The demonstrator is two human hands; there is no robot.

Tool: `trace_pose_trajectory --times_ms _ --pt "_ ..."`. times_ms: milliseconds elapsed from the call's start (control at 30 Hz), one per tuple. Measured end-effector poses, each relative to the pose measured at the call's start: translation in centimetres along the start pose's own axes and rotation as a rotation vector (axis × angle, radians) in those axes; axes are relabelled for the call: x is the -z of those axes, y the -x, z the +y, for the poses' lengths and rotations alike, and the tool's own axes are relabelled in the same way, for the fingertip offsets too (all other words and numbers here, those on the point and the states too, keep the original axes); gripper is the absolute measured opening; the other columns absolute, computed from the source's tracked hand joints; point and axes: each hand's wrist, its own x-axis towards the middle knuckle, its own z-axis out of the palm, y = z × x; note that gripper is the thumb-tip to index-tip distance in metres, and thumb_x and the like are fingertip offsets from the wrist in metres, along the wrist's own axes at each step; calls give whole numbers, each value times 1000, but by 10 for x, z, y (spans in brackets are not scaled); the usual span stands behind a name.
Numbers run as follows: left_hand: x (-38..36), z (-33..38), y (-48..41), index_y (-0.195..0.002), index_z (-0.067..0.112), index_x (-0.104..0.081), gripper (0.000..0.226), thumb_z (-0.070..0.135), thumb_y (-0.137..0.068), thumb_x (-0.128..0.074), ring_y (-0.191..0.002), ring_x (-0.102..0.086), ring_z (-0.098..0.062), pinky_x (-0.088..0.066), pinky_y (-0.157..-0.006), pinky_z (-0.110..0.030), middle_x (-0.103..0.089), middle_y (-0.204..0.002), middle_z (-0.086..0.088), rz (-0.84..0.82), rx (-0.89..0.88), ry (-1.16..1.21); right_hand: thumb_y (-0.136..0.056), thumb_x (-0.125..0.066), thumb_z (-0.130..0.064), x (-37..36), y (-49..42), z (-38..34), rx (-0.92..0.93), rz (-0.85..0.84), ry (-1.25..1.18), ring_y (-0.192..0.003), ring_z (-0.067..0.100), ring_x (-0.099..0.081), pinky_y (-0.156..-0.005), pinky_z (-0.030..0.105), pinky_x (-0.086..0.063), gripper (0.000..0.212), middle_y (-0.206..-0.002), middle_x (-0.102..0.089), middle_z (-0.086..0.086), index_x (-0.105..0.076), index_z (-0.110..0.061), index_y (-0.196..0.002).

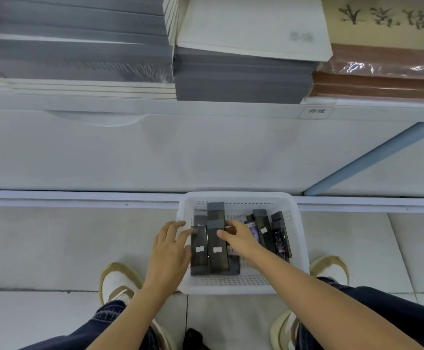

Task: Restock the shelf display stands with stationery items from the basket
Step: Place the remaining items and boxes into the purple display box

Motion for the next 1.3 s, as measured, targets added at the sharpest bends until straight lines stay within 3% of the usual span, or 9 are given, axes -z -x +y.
trace_pose_trajectory --times_ms 100,233,333,500,700,867,1000,1167,1300 --pt "4 8 -7 -121 9 -61 30 8 -91 -62 -110 -52 -21 -47 -91 -34 -59 -119 -8 40 83 226 -92 -63 -23 18 8 -8 24 -166 -114 -109 10 -59 -92 26 -51 46 -131 -58 -1 -49 -20 -135" --pt "18 35 -25 -130 20 -51 41 45 -97 -49 -95 -63 -4 -46 -72 -12 -65 -113 6 -225 588 1032 -93 -61 -21 24 23 -20 82 -385 -206 -115 17 -63 -98 34 -51 38 -124 -66 2 -58 -18 -131" --pt "25 48 -32 -119 16 -65 38 44 -96 -51 -97 -71 -20 -58 -68 -26 -73 -109 -7 -341 813 1611 -96 -57 -19 18 32 -28 114 -459 -202 -115 22 -63 -97 34 -51 32 -123 -67 7 -61 -11 -126" --pt "41 51 -31 -107 13 -69 32 38 -98 -50 -84 -74 -25 -58 -64 -34 -74 -102 -14 -272 961 1870 -96 -57 -17 19 42 -45 190 -336 -161 -107 21 -67 -92 33 -54 24 -113 -71 8 -67 -10 -117" --pt "66 59 -33 -90 5 -62 21 20 -99 -51 -59 -63 -22 -52 -66 -36 -71 -74 -12 -44 970 1813 -94 -61 -16 35 54 -80 303 -62 -226 -97 20 -67 -88 34 -54 10 -100 -72 7 -66 -12 -100" --pt "87 74 -31 -86 8 -63 15 22 -92 -65 -50 -60 -14 -53 -49 -26 -67 -63 -4 -143 780 1529 -93 -61 -11 34 74 -110 410 -64 -319 -93 21 -68 -78 28 -57 19 -106 -70 15 -64 -3 -110" --pt "117 79 -34 -101 10 -64 17 21 -89 -69 -52 -66 -11 -52 -46 -24 -74 -73 -4 -112 652 1483 -92 -63 -12 32 94 -133 498 -52 -312 -87 16 -69 -74 26 -57 13 -100 -71 10 -65 -9 -105" --pt "155 79 -39 -103 14 -65 17 21 -88 -70 -79 -68 -23 -60 -66 -41 -72 -95 -11 -59 526 1355 -98 -53 -30 38 118 -162 564 -156 -360 -87 16 -69 -75 25 -53 21 -96 -73 5 -69 -17 -100" --pt "191 80 -41 -100 17 -64 19 25 -85 -72 -77 -66 -22 -56 -54 -30 -72 -90 -8 -95 483 1232 -94 -57 -32 47 138 -182 628 -346 -452 -99 21 -64 -90 34 -52 28 -108 -69 9 -65 -11 -111"
